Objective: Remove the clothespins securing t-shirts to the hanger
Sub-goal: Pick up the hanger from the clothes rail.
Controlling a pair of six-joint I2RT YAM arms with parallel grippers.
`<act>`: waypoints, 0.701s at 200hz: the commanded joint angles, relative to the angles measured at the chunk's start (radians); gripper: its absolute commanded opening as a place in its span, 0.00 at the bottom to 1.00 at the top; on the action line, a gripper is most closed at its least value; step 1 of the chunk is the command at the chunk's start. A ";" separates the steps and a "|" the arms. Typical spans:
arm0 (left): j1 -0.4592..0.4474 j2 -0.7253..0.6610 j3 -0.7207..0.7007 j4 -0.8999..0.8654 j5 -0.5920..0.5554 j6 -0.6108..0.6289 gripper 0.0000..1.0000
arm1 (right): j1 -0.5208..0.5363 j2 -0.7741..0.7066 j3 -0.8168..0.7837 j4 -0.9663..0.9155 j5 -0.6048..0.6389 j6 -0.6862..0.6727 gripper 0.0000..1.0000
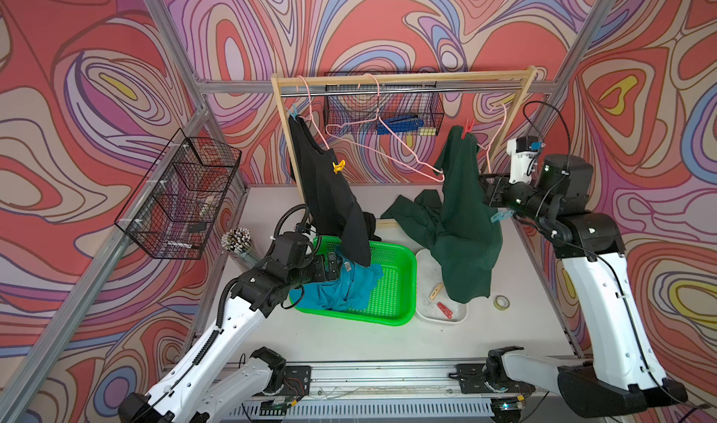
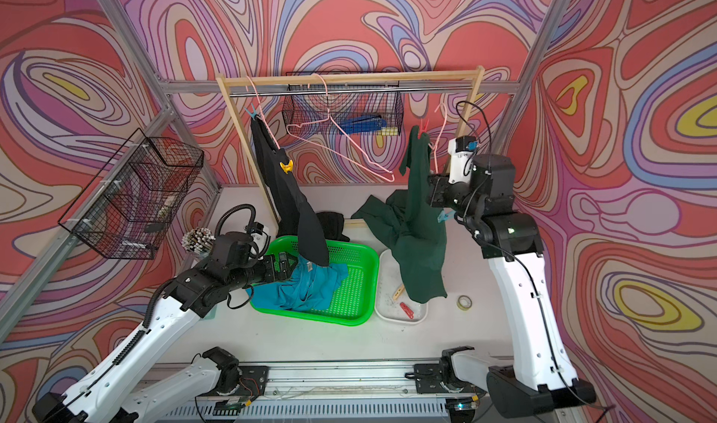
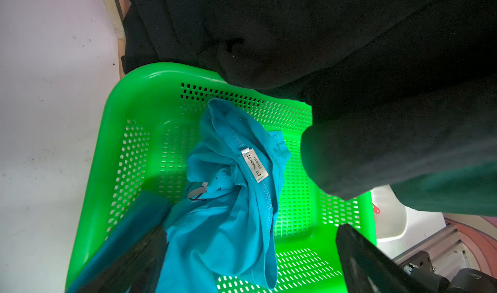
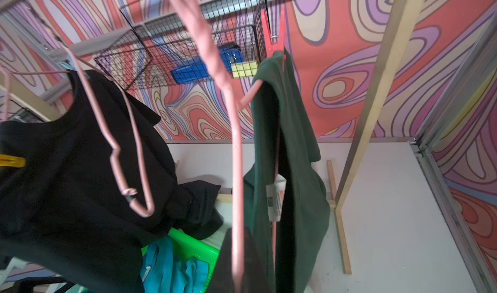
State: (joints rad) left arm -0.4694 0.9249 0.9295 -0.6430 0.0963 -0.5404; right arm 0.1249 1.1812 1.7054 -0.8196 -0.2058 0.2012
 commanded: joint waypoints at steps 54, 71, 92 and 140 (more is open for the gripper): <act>0.007 -0.010 0.024 -0.041 -0.001 -0.024 1.00 | -0.003 -0.158 0.175 0.095 -0.262 0.060 0.00; 0.007 -0.017 0.025 -0.050 -0.009 -0.023 1.00 | -0.003 -0.176 0.192 0.148 -0.323 0.102 0.00; 0.008 -0.024 0.026 -0.062 -0.013 -0.029 1.00 | -0.002 -0.172 0.247 0.164 -0.368 0.148 0.00; 0.007 -0.037 0.025 -0.064 -0.006 -0.046 1.00 | -0.003 -0.175 0.343 0.157 -0.447 0.175 0.00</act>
State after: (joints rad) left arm -0.4694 0.9043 0.9295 -0.6682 0.0963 -0.5663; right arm 0.1249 1.0267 1.9976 -0.7681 -0.5739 0.3511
